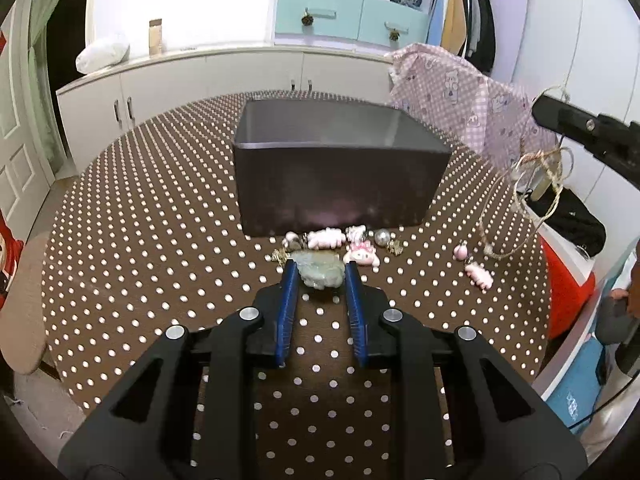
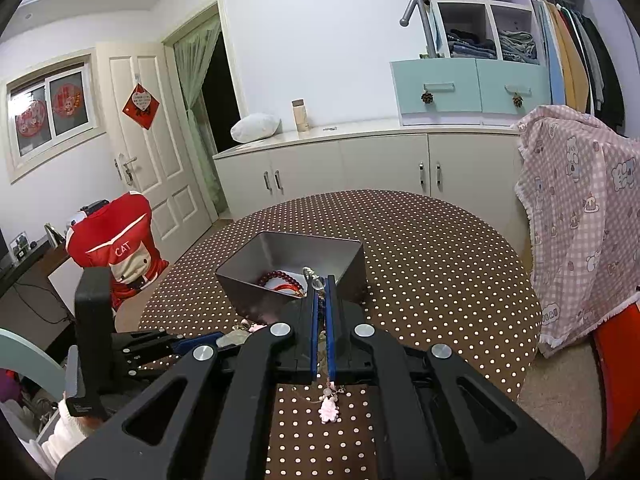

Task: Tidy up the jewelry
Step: 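Lift the jade pendant over the tin box with the left tool, then lower the jade pendant into the box and open the left tool while the right tool releases the necklace inside, then withdraw both open tools back toward the remaining charms, then grasp the silver bead charm with the left tool while the right tool grasps a pink charm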

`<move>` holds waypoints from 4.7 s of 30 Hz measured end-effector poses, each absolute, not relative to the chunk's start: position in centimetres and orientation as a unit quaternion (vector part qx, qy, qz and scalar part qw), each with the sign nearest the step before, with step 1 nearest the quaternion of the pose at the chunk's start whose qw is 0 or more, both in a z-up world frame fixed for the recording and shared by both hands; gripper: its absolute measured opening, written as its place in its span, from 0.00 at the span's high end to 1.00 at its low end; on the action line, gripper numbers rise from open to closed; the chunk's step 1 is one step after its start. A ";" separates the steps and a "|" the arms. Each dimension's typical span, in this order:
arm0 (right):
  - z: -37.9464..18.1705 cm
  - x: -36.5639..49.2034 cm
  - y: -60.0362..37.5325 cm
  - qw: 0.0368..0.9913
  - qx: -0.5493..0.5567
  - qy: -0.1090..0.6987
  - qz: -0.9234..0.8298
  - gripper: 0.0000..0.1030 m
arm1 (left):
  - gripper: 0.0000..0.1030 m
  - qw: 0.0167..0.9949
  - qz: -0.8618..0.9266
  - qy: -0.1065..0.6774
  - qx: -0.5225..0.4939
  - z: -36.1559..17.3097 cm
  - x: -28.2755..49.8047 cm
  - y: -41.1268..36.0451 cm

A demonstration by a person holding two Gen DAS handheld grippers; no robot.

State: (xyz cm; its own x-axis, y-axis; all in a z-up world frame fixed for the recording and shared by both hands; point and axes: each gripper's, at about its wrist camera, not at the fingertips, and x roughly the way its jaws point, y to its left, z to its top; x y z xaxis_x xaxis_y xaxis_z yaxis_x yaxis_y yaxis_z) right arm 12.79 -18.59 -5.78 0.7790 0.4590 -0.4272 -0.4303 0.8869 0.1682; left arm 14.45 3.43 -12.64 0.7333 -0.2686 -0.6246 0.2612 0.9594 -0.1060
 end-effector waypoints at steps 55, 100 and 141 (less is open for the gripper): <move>-5.3 19.8 -16.0 0.926 0.025 0.270 0.262 0.59 | 0.42 0.949 -0.128 0.286 0.022 -6.2 20.6 2.9; -12.9 13.8 -18.5 0.912 0.017 0.352 0.209 0.43 | 0.39 0.937 -0.108 0.333 0.002 -10.9 13.1 4.3; -13.9 13.6 -21.1 0.927 0.026 0.333 0.174 0.86 | 0.58 0.897 -0.183 0.402 -0.002 -13.6 18.8 -2.6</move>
